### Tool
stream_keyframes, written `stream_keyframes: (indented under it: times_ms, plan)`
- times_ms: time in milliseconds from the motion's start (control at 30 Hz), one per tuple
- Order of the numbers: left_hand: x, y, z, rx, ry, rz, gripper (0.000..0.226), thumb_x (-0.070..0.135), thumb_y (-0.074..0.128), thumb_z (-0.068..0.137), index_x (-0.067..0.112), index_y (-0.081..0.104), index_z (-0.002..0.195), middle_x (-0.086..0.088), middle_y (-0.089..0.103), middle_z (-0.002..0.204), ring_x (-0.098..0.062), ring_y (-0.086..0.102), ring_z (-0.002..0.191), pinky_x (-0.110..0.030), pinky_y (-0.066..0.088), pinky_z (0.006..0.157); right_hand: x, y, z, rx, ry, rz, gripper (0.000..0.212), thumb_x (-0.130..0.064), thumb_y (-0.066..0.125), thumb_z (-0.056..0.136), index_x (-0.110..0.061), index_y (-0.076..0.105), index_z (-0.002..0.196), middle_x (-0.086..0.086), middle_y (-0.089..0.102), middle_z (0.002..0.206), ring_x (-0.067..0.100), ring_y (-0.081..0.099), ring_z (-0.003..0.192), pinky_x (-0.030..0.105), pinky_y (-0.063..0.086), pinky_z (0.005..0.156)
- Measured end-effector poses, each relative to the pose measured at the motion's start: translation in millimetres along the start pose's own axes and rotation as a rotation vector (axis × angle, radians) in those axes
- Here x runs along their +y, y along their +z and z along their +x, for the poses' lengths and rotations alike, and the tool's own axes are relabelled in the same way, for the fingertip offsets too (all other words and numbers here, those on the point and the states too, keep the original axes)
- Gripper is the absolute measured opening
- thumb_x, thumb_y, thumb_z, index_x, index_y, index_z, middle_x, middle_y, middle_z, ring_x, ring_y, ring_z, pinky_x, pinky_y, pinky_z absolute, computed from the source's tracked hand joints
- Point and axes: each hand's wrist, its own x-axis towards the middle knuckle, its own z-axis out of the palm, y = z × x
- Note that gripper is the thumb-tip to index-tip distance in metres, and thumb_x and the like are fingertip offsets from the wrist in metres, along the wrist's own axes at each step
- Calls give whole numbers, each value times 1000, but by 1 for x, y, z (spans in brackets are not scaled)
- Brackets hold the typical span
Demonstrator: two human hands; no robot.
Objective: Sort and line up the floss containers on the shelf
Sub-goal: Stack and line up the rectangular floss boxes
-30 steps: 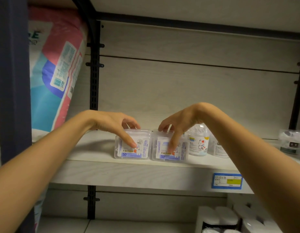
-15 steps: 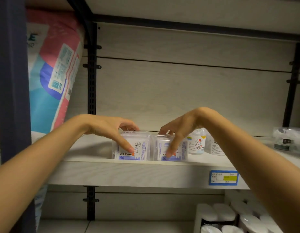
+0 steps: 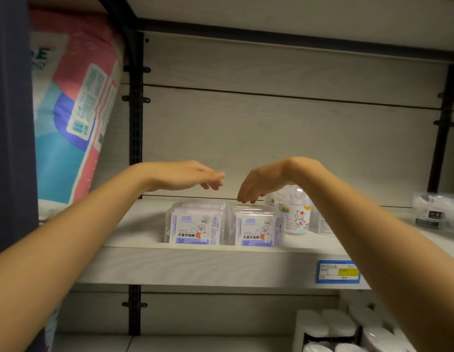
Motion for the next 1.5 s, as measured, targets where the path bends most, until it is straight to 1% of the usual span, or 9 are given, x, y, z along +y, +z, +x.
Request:
stream_keyframes:
  times_ms: [200,433,500,600,700,800,933,1167,1500]
  plan:
    - [7,12,24,-76,-31,32,51,38,26,99,8,63,118,-5,65,120,-15,59,109,-18,35,87,0,0,27,-128,67,-82,39,-19,57,90,-18,55,129,3,60,128,16,58,114,29,46,100]
    - [4,16,34,-164,-60,71,55,43,24,99,11,64,116,-1,64,121,-12,59,109,-21,30,93,1,-1,45,-274,100,-230,65,-34,65,65,-19,55,128,3,62,126,19,61,112,40,47,100]
    - [3,16,36,-130,-71,56,51,39,26,99,9,62,119,-2,63,121,-12,58,107,-20,31,91,0,0,51,-231,76,-233,56,-32,65,73,-17,56,126,3,63,123,16,62,109,35,48,99]
    - [-1,15,39,-31,-18,63,36,24,37,99,8,57,125,-4,58,127,-14,54,111,-16,39,85,5,-6,50,-118,48,-108,51,-26,68,82,-14,51,128,4,60,123,17,59,112,31,47,101]
    - [-8,9,39,58,116,9,39,8,55,89,15,53,128,1,56,128,-13,52,118,-22,38,97,13,-19,32,-54,0,132,46,-35,63,85,-10,54,123,1,62,112,19,59,108,30,45,100]
    - [-8,5,38,145,219,1,45,16,69,80,22,55,123,7,58,121,-8,52,112,-24,35,101,17,-30,11,-35,-48,312,50,-40,48,92,-5,50,128,5,59,115,17,58,102,26,47,90]
    - [-4,2,39,306,300,-189,30,23,67,81,13,64,110,-2,68,107,-12,62,100,-21,47,89,16,-35,-6,53,-123,446,46,-39,39,96,-10,47,131,5,60,118,21,57,110,28,44,97]
    - [2,-2,40,274,240,-271,27,27,64,83,13,65,106,2,72,97,9,62,79,-1,45,69,25,-36,-22,312,-254,153,31,-26,57,90,-18,57,120,-10,64,99,5,61,90,16,49,73]
    - [9,11,47,6,111,-8,30,28,65,84,13,66,109,0,69,105,-3,59,86,-5,44,71,20,-13,-3,158,-129,-63,33,-24,65,85,-18,61,117,-2,64,110,1,58,73,9,46,60]
